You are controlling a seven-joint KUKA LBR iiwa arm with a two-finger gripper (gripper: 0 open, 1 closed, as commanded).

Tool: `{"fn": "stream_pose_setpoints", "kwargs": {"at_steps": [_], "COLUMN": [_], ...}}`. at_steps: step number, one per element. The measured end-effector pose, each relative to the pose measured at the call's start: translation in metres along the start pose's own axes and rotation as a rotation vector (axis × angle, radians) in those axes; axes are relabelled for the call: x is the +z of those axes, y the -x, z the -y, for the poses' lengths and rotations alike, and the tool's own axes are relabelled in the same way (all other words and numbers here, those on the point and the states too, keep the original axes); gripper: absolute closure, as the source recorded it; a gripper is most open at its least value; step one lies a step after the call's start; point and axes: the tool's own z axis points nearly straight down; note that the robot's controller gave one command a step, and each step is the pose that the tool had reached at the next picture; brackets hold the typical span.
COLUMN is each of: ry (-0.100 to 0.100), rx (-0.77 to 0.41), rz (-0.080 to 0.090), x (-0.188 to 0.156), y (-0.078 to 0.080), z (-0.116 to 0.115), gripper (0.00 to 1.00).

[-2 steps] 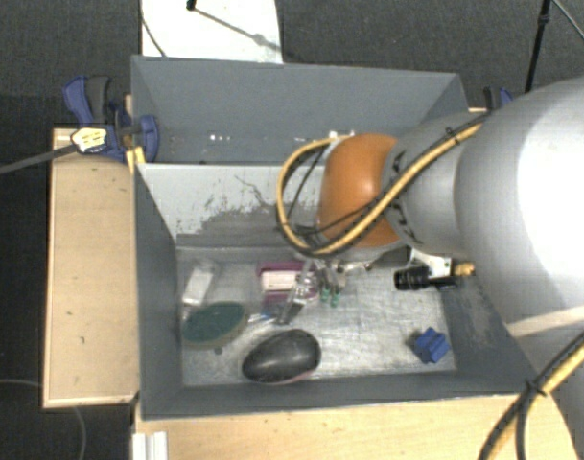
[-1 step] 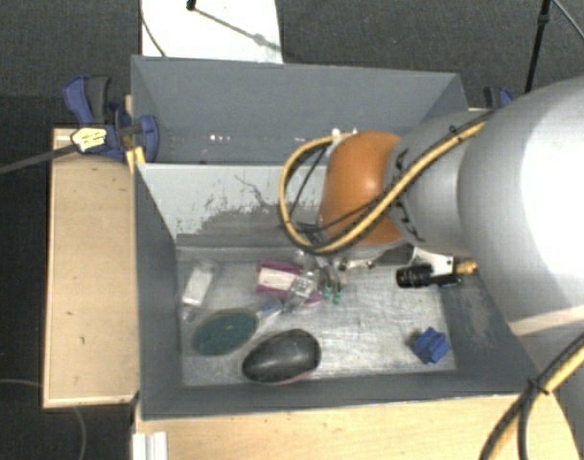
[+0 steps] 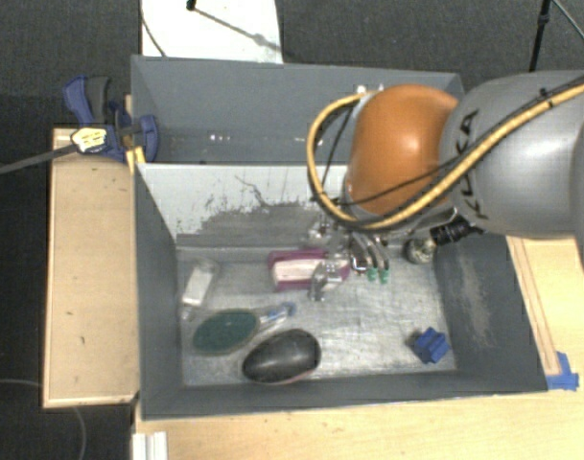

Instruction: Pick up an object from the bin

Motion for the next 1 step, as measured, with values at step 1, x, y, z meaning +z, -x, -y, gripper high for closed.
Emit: {"fn": "stream_pose_setpoints", "kwargs": {"at_steps": [1], "ry": [0.000], "rx": [-0.030], "rz": [0.005], "x": [-0.1115], "y": [0.0111], "z": [0.0057], "gripper": [1.00]}}
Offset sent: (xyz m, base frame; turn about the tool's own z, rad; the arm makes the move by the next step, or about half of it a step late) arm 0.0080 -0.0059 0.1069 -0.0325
